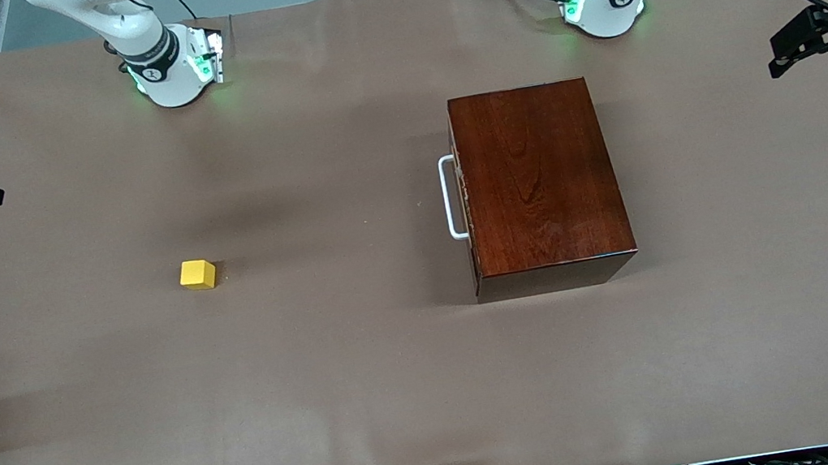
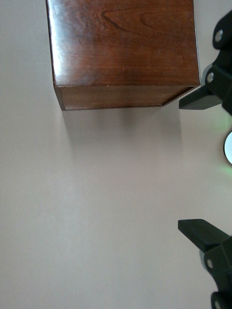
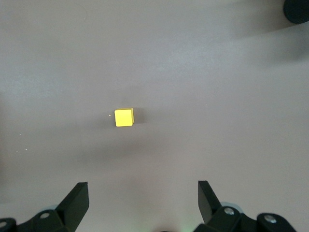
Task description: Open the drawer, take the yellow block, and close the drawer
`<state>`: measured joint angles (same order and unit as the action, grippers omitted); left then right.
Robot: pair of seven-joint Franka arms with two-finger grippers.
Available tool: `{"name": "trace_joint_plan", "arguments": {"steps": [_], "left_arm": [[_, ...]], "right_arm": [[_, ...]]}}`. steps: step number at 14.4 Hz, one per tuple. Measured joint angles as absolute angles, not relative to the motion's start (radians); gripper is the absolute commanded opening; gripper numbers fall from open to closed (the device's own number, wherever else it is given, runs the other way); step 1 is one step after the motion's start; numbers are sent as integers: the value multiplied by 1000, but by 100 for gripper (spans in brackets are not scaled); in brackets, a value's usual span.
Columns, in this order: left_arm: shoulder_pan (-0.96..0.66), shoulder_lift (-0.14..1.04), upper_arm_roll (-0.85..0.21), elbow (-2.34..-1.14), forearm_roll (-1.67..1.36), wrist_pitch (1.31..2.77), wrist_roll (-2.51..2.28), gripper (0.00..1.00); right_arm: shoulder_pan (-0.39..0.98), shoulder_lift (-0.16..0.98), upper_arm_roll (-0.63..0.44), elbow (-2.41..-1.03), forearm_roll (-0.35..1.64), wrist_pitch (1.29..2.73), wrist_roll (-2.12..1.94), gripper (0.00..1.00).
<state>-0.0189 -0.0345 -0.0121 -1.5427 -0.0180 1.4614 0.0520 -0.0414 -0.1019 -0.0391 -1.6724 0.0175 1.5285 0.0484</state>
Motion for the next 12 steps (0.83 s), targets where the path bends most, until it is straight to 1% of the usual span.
{"name": "trace_joint_plan", "arguments": {"steps": [3, 7, 12], "left_arm": [[-18, -33, -14, -1543, -18, 1461, 52, 100], [-18, -28, -44, -1543, -18, 1461, 20, 100], [-17, -23, -46, -1543, -18, 1469, 18, 100]], "right_arm": [[-41, -102, -39, -1672, 18, 1528, 48, 100], [-41, -102, -39, -1672, 18, 1528, 48, 100], [-41, -102, -39, -1672, 18, 1528, 48, 100]]}}
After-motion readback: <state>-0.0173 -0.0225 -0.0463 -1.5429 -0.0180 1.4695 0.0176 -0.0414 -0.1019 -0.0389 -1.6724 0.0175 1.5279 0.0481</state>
